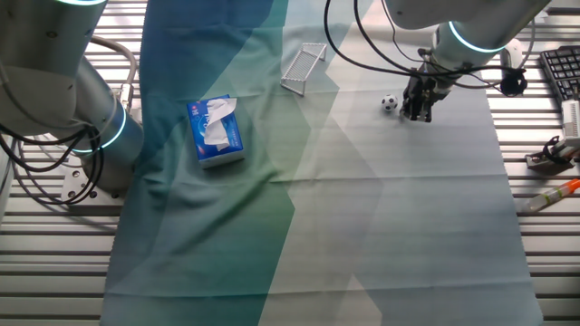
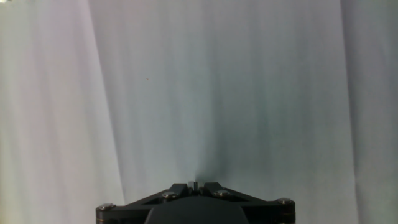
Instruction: Push the soccer ball into the goal
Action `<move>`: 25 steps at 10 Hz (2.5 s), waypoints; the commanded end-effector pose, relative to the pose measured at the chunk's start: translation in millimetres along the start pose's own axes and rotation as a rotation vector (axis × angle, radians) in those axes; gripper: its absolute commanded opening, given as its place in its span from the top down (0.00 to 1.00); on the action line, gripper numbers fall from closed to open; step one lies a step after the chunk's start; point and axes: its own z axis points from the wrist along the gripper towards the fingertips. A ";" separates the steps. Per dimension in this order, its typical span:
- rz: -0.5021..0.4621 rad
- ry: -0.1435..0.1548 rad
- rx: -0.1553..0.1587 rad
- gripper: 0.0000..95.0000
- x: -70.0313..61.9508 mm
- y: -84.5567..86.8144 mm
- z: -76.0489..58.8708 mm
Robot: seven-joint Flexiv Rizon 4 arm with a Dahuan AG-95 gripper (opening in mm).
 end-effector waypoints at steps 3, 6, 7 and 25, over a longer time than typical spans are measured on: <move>0.002 -0.006 0.003 1.00 -0.2 0.1 0.1; -0.050 0.004 0.005 1.00 -0.2 0.1 0.1; -0.060 0.022 0.011 1.00 -0.2 0.1 0.1; -0.308 0.072 0.031 1.00 -0.2 0.1 0.1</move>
